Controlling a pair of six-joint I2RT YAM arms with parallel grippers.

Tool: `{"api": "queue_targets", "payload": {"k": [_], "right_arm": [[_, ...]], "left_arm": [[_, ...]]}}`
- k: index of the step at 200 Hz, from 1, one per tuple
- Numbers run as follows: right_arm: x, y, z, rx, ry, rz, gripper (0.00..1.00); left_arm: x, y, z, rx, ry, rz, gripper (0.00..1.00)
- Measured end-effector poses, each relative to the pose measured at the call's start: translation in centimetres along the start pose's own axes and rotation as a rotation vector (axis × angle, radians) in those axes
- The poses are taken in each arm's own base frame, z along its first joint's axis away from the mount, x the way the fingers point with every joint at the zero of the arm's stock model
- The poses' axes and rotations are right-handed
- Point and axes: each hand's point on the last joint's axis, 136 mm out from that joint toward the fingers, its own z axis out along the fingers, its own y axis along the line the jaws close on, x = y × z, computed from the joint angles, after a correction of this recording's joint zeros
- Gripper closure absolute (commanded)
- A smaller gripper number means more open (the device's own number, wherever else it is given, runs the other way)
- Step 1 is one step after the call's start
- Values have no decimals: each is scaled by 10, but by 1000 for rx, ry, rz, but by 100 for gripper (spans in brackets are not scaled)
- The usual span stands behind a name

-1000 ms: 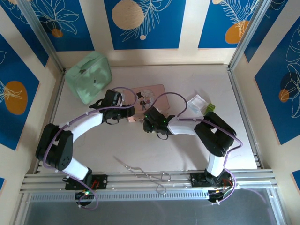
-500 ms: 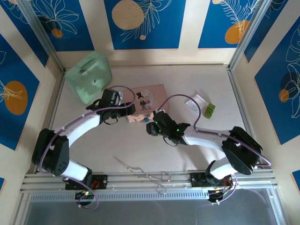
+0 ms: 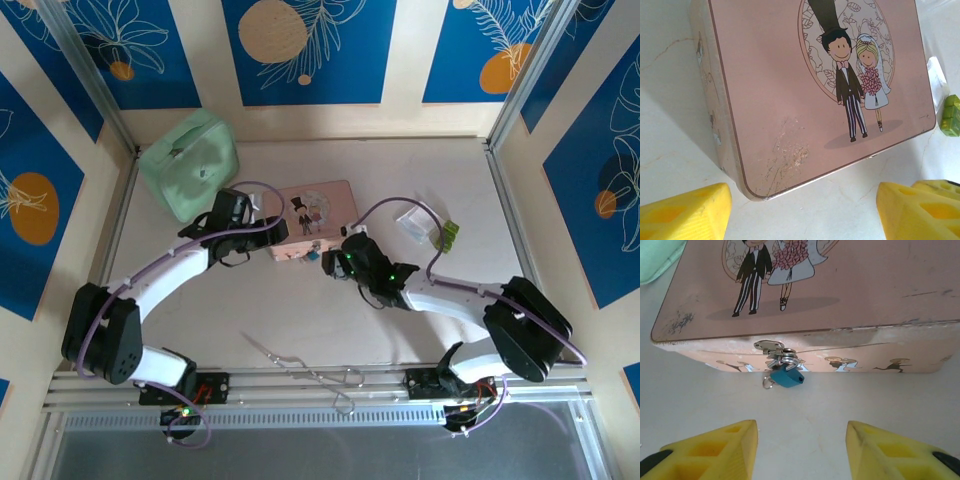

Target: Unlock the padlock with the key

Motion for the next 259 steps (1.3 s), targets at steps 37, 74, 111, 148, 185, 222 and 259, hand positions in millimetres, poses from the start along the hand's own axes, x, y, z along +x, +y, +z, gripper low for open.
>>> {"api": "queue_targets", "payload": {"k": [37,74,111,148,185,222,259], "right_arm": [[2,7,15,-149,68,46,54],[23,11,36,-201,138,50,51],[42,5,59,-190,197,50,50],[36,6,72,-186,183,36,46],[27,7,81,-176,154,32,46],[22,3,87,-142,123,27,47],[17,3,94,-131,108,25,51]], "left_arm": [[4,5,8,-8,12,-20,28],[12,13,19,-29,46,-32,29],[12,13,19,-28,49,-32,30],[12,13,19,-28,49,-31,31],[12,13,19,-28,50,-29,32],[13,14,20,-29,51,-29,33],[13,14,20,-29,52,-29,33]]}}
